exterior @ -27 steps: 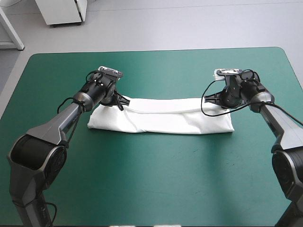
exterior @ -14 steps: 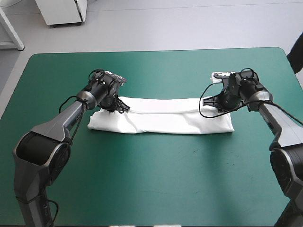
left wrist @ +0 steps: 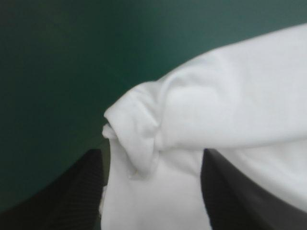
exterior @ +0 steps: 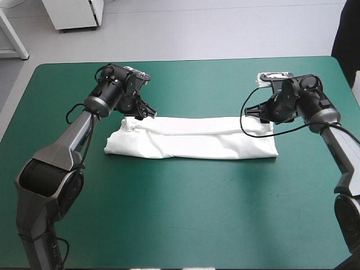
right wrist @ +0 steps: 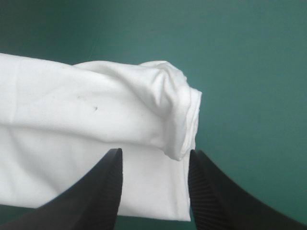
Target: Fold the cloth
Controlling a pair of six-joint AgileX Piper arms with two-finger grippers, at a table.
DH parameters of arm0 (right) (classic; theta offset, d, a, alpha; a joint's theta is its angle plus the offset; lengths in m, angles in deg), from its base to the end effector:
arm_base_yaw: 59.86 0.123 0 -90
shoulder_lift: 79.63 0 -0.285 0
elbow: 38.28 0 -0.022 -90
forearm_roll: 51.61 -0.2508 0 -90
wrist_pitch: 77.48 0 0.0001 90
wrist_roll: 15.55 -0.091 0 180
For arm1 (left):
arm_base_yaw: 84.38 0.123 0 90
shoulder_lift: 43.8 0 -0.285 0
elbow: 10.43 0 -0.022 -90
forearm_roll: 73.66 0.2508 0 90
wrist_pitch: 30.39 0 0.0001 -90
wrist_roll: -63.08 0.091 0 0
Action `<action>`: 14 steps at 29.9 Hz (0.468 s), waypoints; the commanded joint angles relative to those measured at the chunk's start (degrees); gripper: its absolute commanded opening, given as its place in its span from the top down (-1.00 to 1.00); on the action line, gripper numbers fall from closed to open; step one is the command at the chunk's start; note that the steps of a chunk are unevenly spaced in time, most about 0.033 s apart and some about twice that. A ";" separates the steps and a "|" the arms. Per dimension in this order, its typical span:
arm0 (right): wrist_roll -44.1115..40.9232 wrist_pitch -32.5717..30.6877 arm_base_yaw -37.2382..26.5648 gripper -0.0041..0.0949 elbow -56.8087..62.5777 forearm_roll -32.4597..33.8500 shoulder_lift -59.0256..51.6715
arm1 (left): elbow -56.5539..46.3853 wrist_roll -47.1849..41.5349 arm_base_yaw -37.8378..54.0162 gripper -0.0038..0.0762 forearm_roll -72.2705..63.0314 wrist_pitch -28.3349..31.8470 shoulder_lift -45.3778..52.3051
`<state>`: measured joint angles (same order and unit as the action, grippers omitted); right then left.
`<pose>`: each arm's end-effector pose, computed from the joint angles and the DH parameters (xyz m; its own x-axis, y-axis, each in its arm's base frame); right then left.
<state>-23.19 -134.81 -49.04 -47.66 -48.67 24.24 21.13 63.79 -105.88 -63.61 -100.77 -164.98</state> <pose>0.3573 0.0643 0.3218 -0.8784 -0.0606 -0.4741 -0.0753 0.9971 0.0120 0.4048 -0.1434 0.3063 -0.8483 0.4103 -0.3347 0.3703 0.9116 0.1787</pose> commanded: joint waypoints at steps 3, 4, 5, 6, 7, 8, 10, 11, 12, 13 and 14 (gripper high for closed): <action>0.08 -0.23 -0.28 0.07 -1.98 1.75 -5.40 | 6.88 -0.04 -0.79 0.83 -7.25 -3.29 4.06; -0.09 -0.36 -0.28 0.07 -1.98 1.75 -5.70 | 7.47 0.28 -1.30 0.95 -8.85 -3.29 4.06; -0.23 -0.75 -0.28 0.07 -1.98 1.75 -5.93 | 7.66 0.13 -1.92 0.96 -10.05 -3.29 4.06; -0.23 -1.04 -0.28 0.07 -1.98 1.75 -6.17 | 7.66 -0.34 -2.52 0.96 -11.09 -3.29 4.16; -0.23 -1.58 -0.28 0.07 -1.98 1.75 -6.32 | 7.66 -1.62 -3.38 0.96 -11.64 -3.29 4.16; -0.23 -1.95 -0.28 0.07 -1.98 1.75 -6.57 | 7.55 -3.28 -4.37 0.96 -11.71 -3.29 4.16; -0.23 -2.79 -0.28 0.07 -1.98 2.13 -6.70 | 7.55 -5.78 -6.49 0.96 -11.07 -3.15 4.16; -0.38 -2.94 -0.28 0.07 -1.98 2.17 -6.69 | 7.55 -7.52 -7.53 0.96 -10.65 -2.42 4.16; -0.38 -3.05 -0.28 0.07 -1.98 2.17 -6.69 | 7.55 -8.22 -8.26 0.96 -10.54 -2.04 4.16; -0.47 -3.05 -0.28 0.07 -1.98 2.17 -6.69 | 7.44 -9.44 -9.05 0.96 -10.84 -0.94 4.16; -0.60 -3.17 -0.28 0.08 -1.98 2.17 -6.69 | 7.45 -9.81 -9.81 0.96 -10.96 -0.03 4.04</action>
<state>-23.59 -139.07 -49.04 -47.72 -47.37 20.30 26.91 56.85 -113.60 -73.66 -101.66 -164.71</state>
